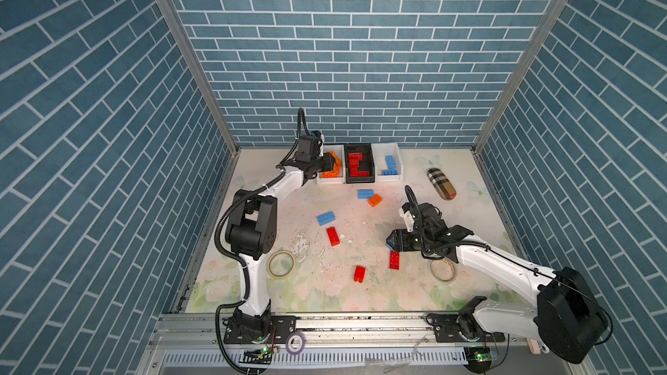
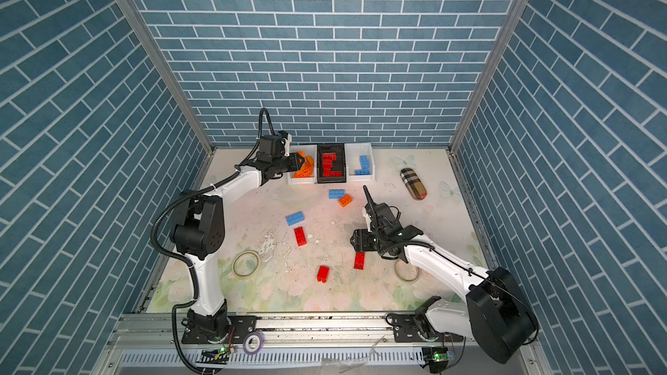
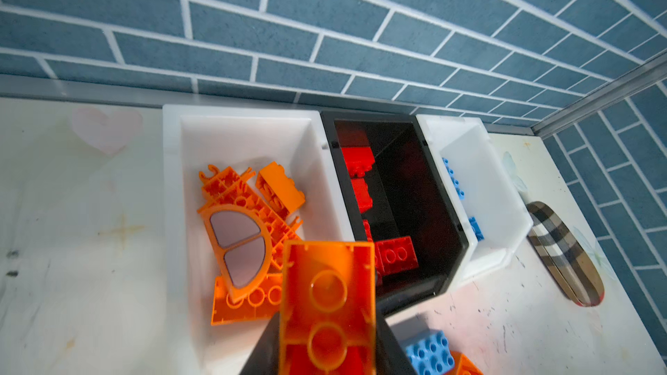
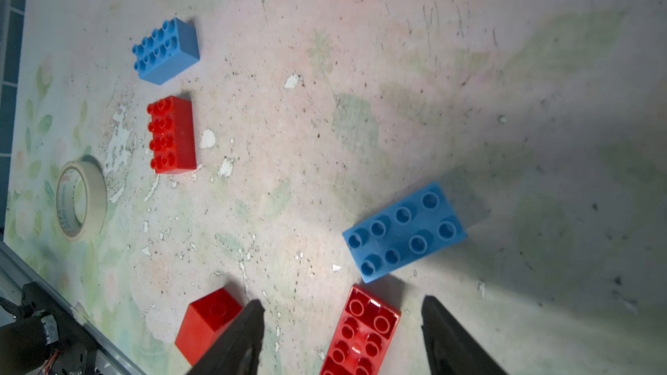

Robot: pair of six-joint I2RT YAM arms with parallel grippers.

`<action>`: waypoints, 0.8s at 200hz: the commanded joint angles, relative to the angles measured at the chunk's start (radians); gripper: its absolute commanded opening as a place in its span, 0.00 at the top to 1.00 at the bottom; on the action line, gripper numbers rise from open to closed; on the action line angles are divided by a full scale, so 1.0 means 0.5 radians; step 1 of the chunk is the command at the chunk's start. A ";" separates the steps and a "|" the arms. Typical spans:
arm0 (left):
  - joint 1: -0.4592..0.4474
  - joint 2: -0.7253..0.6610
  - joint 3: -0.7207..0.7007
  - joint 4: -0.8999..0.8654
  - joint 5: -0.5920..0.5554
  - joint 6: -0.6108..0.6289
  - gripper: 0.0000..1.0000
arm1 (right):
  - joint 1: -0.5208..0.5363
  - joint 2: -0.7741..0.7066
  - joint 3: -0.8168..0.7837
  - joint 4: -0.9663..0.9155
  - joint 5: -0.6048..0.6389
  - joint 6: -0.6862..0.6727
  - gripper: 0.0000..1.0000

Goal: Sort the legos into containers by color
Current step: Place the lego in the container.

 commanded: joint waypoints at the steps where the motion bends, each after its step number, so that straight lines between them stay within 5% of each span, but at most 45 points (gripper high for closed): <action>1: 0.047 0.107 0.205 -0.039 0.082 -0.078 0.73 | 0.035 -0.057 -0.070 -0.028 0.047 0.128 0.29; 43: 0.068 0.401 0.569 -0.149 0.176 -0.191 0.73 | 0.110 -0.049 -0.118 -0.028 0.086 0.192 0.28; 160: 0.078 0.708 0.889 -0.231 0.246 -0.382 0.67 | 0.210 0.005 -0.149 -0.052 0.136 0.270 0.27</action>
